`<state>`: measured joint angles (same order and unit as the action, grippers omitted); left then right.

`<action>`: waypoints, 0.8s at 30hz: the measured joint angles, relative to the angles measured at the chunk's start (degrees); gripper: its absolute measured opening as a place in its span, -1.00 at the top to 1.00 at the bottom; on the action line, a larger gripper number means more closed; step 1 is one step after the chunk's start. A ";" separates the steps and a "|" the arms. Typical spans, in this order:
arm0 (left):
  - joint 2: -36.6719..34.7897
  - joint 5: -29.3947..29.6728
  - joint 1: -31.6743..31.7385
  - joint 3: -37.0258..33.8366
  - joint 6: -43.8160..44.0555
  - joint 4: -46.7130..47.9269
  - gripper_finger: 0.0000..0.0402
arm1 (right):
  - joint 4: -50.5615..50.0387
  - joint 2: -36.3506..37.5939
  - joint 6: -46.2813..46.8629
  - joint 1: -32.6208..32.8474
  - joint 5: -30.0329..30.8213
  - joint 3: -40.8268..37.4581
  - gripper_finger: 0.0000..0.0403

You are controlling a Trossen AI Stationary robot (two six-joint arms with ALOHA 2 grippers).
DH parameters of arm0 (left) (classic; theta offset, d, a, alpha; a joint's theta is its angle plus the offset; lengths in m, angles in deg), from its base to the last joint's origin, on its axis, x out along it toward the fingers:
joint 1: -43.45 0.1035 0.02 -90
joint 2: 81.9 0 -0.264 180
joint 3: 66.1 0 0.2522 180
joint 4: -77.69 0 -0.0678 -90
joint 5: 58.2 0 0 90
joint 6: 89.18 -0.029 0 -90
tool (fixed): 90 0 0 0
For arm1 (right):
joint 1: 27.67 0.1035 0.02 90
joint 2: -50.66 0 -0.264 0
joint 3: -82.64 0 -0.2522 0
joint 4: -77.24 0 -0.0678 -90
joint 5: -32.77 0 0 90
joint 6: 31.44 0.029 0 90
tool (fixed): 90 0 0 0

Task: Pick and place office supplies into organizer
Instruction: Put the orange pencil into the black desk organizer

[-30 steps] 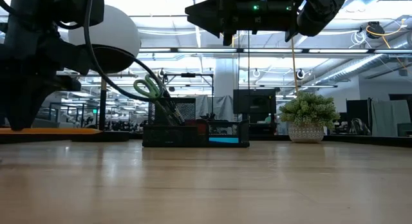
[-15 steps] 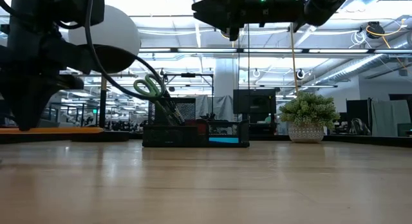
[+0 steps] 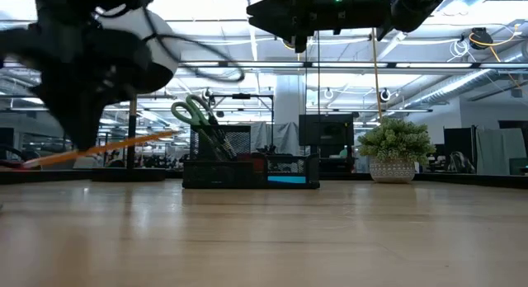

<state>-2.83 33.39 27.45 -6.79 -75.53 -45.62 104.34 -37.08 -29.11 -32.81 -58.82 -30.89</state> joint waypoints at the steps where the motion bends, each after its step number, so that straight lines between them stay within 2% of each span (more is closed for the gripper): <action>1: 0.00 0.30 0.08 0.90 -0.32 -0.03 0.99 | 0.01 0.00 0.00 0.00 -0.01 0.00 0.41; 8: 0.00 4.08 0.29 6.43 -3.55 -0.07 0.99 | -0.06 0.00 1.60 0.00 -0.21 0.00 0.41; 13: -0.58 7.97 0.29 7.95 -4.59 -0.93 0.99 | -0.02 0.00 1.55 0.00 -0.41 0.00 0.41; 21: -6.19 12.80 2.51 7.93 -6.14 -4.82 0.98 | -0.36 2.18 2.42 0.07 -6.27 0.00 0.41; 24: -8.90 13.91 3.53 7.93 -7.11 -5.86 0.99 | -1.27 4.15 3.54 0.48 -6.25 -0.06 0.41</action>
<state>-11.73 47.30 30.98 1.14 -82.64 -51.48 103.07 -32.93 -25.57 -32.33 -65.07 -30.96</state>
